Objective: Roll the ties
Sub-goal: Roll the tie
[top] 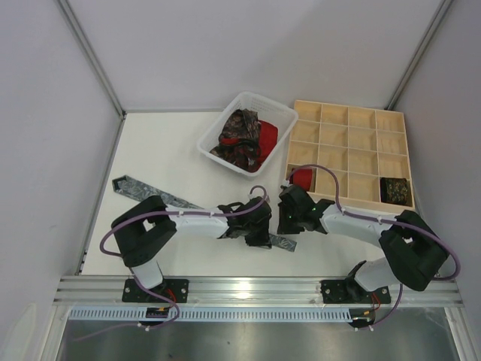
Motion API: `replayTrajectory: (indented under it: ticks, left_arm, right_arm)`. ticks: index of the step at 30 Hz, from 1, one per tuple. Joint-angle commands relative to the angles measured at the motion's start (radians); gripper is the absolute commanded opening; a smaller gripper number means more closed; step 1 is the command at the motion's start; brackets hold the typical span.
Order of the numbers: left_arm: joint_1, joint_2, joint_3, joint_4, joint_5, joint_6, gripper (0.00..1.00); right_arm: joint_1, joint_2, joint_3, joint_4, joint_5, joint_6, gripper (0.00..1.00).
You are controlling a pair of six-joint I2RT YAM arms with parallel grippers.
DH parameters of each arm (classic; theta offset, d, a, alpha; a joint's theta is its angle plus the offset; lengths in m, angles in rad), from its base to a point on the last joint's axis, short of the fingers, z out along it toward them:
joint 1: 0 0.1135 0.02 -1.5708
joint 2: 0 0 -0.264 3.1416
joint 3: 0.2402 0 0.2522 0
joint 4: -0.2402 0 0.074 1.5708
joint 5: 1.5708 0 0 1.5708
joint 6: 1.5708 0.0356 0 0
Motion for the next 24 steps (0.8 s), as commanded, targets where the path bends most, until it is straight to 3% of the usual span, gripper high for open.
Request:
replayTrajectory:
  ticks: [1,12,24]
  left_arm:
    - [-0.015,-0.088,-0.068,0.031,0.007,0.004,0.00]
    - [-0.029,-0.123,-0.033,0.014,-0.005,0.035,0.00]
    - [-0.026,-0.006,0.075,0.014,0.005,0.065,0.00]
  right_arm:
    - [-0.013,-0.055,0.092,-0.105,0.082,-0.053,0.21]
    - [0.045,-0.303,0.020,-0.221,-0.008,0.046,0.26]
    - [0.089,-0.362,-0.100,-0.219,0.024,0.122,0.29]
